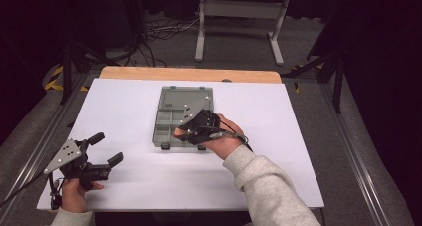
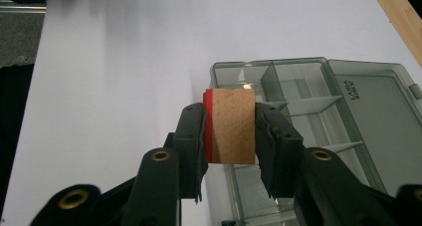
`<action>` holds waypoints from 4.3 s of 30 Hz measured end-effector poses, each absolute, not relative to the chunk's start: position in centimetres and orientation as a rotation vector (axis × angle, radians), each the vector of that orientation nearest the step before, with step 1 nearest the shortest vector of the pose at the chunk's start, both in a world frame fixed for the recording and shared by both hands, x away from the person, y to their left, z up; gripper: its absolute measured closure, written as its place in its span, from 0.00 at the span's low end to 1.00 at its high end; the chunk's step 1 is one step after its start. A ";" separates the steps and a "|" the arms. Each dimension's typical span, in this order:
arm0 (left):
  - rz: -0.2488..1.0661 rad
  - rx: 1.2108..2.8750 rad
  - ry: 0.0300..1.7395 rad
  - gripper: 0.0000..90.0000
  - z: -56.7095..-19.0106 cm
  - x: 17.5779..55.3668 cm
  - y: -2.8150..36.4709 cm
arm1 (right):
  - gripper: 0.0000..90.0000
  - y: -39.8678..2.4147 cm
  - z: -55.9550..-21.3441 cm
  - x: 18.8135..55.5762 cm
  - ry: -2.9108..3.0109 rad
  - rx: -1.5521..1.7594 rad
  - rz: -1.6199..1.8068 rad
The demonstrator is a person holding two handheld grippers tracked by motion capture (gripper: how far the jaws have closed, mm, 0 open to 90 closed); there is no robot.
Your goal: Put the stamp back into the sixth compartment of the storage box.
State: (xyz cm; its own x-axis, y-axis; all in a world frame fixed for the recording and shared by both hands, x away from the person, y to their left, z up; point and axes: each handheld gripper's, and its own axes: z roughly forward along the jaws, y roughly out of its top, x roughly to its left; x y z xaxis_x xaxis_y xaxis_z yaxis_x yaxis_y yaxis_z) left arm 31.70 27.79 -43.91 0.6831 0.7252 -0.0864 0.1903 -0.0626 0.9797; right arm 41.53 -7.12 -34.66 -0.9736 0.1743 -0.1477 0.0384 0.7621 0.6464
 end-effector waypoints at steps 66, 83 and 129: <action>0.509 1.617 0.768 0.02 -43.8 31.8 27.9 | 0.73 -3.6 -39.3 47.4 2.852 0.167 0.766; 0.507 1.618 0.769 0.02 -43.9 31.8 27.9 | 0.73 -3.4 -40.2 47.6 2.917 0.180 0.719; 0.492 1.611 0.764 0.02 -43.9 31.9 27.8 | 0.25 -5.0 -36.0 45.4 2.737 0.286 1.026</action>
